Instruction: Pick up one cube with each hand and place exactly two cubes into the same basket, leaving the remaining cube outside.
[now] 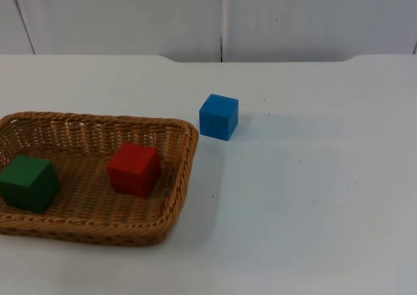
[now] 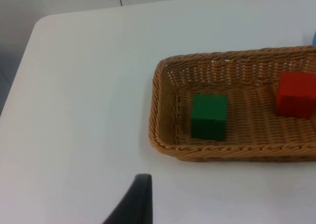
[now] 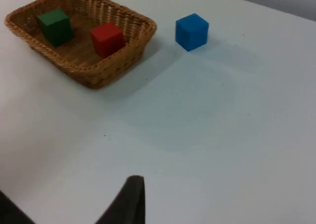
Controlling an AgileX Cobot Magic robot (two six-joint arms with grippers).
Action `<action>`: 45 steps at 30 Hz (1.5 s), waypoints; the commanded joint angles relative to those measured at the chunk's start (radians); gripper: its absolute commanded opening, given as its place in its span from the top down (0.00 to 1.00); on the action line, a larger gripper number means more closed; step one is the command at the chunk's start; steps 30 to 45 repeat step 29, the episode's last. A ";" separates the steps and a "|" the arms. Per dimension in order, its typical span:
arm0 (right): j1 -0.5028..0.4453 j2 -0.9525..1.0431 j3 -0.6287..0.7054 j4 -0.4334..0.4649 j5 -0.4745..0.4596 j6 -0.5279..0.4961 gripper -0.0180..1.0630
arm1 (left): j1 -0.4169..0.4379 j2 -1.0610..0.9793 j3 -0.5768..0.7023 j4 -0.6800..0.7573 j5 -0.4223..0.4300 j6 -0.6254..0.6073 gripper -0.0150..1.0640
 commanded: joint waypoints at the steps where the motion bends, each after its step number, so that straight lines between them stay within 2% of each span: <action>1: -0.056 -0.004 0.007 0.002 0.000 0.003 0.01 | 0.002 -0.005 0.003 0.008 -0.001 0.000 0.01; 4: -0.112 -0.004 0.007 0.002 0.000 0.003 0.01 | 0.002 -0.005 0.003 0.008 -0.001 0.000 0.01; 8: -0.240 -0.004 0.007 0.002 0.000 0.003 0.01 | 0.002 -0.005 0.003 0.008 -0.001 0.000 0.01; 9: -0.240 -0.004 0.007 0.002 0.000 0.003 0.01 | 0.002 -0.005 0.003 0.008 -0.001 0.000 0.01; 13: -0.374 -0.004 0.007 0.002 0.000 0.003 0.01 | 0.002 -0.005 0.003 0.008 -0.001 0.000 0.01; 22: -0.513 -0.004 0.007 0.002 0.000 0.003 0.01 | 0.002 -0.005 0.003 0.008 -0.001 0.000 0.01; 29: -0.572 -0.004 0.007 0.000 0.000 0.003 0.01 | 0.002 -0.005 0.003 0.008 -0.001 0.000 0.01; 45: -0.572 -0.004 0.007 0.000 0.000 0.003 0.01 | 0.002 -0.005 0.003 0.008 -0.001 0.000 0.01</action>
